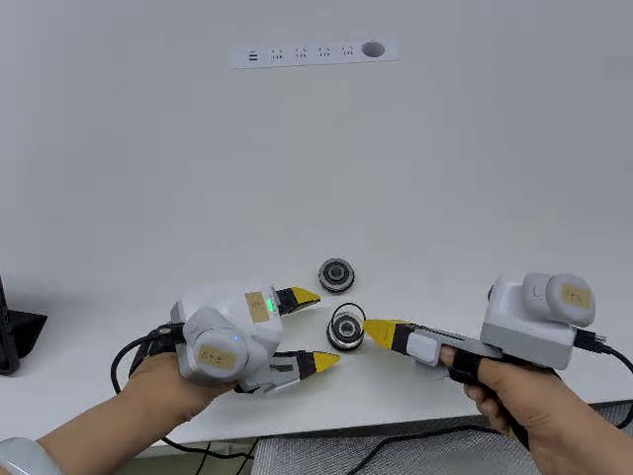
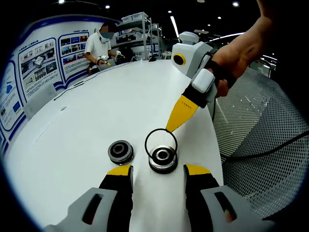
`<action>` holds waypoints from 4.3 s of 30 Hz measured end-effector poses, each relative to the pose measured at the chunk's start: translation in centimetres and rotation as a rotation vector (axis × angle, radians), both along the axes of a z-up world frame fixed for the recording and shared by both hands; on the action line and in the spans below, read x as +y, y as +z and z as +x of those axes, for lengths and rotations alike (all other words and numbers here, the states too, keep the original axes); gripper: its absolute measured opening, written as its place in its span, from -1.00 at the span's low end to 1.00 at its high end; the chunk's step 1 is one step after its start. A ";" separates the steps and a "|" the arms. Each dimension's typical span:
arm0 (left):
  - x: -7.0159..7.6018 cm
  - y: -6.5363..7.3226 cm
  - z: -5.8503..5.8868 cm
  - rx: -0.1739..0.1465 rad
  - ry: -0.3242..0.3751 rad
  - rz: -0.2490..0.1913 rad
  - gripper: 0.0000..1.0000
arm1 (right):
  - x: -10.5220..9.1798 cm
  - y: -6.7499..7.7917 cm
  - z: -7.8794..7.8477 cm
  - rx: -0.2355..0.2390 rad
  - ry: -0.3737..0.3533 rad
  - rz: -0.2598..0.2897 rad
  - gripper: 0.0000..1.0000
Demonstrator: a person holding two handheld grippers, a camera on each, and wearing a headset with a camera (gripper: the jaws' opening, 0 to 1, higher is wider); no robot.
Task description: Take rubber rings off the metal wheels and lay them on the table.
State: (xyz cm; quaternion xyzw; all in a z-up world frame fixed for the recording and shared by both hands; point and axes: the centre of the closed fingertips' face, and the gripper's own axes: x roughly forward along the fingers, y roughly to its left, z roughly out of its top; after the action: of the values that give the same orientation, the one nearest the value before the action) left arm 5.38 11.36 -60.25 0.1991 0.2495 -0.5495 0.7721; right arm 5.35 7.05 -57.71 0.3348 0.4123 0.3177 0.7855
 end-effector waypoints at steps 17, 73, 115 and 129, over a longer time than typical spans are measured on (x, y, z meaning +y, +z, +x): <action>0.6 -0.1 -0.1 0.008 0.013 0.006 -0.16 | -4.9 -0.8 1.8 0.011 -0.136 -0.038 -0.96; -0.2 0.4 0.1 0.012 0.011 -0.013 -0.39 | -3.7 -2.6 0.9 -0.049 -0.025 -0.196 -0.63; -2.5 -0.4 0.1 0.033 -0.048 0.013 -0.73 | 0.3 -2.2 -0.6 0.011 0.032 -0.057 -0.39; -2.4 -0.4 0.1 0.033 -0.054 0.013 -0.75 | 0.8 -2.9 -0.3 0.050 0.011 -0.023 -0.41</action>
State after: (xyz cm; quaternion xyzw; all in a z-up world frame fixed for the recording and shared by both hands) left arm 5.52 8.91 -60.63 0.2015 0.2603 -0.5718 0.7514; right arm 5.10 7.84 -60.66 0.3312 0.4373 0.3087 0.7771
